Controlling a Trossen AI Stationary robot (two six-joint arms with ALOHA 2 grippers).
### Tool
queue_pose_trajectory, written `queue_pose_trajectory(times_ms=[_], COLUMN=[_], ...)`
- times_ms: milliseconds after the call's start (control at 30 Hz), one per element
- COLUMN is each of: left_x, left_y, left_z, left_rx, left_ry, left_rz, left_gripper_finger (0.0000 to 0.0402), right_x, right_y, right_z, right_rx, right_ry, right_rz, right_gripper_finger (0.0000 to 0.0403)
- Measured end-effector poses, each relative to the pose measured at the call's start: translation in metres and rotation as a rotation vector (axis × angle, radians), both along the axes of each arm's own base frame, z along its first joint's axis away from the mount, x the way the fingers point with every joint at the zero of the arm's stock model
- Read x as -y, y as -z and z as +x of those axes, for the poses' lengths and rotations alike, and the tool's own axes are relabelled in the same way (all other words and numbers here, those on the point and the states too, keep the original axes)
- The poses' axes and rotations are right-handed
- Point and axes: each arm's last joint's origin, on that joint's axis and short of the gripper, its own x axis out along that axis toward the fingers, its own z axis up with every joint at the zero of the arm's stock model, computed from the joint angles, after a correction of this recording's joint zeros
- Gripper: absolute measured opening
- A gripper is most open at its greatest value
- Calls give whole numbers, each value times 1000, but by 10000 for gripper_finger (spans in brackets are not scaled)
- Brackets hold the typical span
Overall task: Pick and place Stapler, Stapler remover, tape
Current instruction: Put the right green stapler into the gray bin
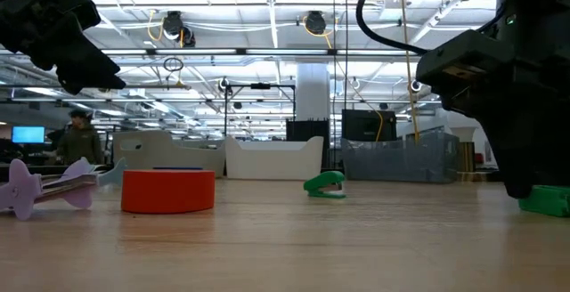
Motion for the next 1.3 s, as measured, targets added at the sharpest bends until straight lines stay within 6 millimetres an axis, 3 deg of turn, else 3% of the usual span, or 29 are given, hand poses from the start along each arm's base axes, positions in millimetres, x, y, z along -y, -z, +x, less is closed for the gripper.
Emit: queue_pose_trajectory(times_ms=[1033,1300], left_x=[0,0], left_y=[0,0], left_z=[0,0], left_rx=[-2,-1], left_ry=[6,5], left_rz=[15,13], left_gripper_finger=[207,207], right_x=[-15,-15], right_y=[0,10], right_z=[-9,-14], right_rx=[-11,57], right_ry=[33,32], right_rz=[1,4], right_gripper_finger=[153,153])
